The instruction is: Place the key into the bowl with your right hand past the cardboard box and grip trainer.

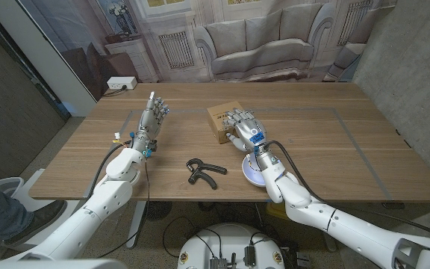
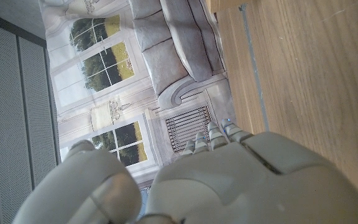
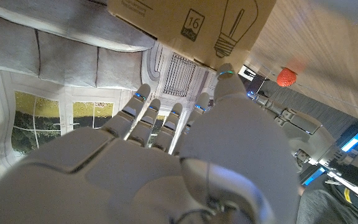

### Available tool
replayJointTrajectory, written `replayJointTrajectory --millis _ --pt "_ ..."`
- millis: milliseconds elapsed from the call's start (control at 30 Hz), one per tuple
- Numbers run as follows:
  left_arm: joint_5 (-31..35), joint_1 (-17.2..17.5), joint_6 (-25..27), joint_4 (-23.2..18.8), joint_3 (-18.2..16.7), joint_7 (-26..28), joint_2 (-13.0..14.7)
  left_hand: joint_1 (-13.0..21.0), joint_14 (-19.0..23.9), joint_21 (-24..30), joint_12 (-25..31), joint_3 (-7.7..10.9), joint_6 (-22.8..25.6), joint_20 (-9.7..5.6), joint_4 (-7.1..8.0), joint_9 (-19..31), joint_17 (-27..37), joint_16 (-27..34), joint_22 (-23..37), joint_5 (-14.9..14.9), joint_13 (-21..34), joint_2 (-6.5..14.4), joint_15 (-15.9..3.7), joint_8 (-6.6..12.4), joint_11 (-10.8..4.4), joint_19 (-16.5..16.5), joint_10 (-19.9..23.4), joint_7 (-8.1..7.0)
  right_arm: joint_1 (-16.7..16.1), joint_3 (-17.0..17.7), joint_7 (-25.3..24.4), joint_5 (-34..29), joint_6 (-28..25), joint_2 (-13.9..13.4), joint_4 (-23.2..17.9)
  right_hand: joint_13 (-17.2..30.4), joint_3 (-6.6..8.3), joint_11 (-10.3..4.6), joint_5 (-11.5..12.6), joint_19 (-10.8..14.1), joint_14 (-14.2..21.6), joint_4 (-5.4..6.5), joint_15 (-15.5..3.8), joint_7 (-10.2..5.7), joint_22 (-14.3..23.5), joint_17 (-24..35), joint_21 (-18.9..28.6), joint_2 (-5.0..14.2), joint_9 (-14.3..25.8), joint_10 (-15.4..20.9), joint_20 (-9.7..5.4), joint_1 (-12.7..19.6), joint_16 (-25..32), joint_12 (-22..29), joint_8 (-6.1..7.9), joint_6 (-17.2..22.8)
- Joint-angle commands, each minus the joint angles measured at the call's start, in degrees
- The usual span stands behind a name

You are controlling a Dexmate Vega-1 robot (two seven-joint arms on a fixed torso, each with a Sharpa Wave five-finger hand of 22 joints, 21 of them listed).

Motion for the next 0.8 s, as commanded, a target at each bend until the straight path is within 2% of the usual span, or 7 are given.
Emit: replayJointTrajectory --millis 33,800 --pt "-0.28 -0.13 0.25 0.55 -0.07 -0.22 -0.04 0.22 0.08 -0.01 -0.02 -0.51 0.47 0.37 0.08 0.19 0.13 -0.05 0.34 -0.1 0.1 0.18 -0.13 -0.25 -0.26 -0.19 -0.03 0.0 0.83 -0.61 -0.77 0.58 0.05 0.57 1.68 0.3 -0.21 -0.16 0.15 0.7 0.64 0.25 -3.58 0.06 0.11 0.3 0.23 0.14 0.37 0.67 -3.31 -0.06 0.25 0.34 0.47 0.76" --pt "-0.91 -0.5 -0.16 2.25 -0.02 -1.38 -0.49 0.31 0.09 -0.04 -0.01 -0.77 0.47 0.42 0.05 0.2 0.14 -0.04 0.34 -0.14 0.1 0.31 -0.1 -0.27 -0.2 -0.31 0.01 -0.06 2.14 -1.79 -1.7 0.56 -0.08 1.13 3.17 0.3 -0.29 -0.62 0.3 1.75 2.12 0.28 -3.9 0.08 0.16 0.3 0.35 0.59 1.31 2.09 -3.42 0.06 0.37 0.68 1.83 2.71"
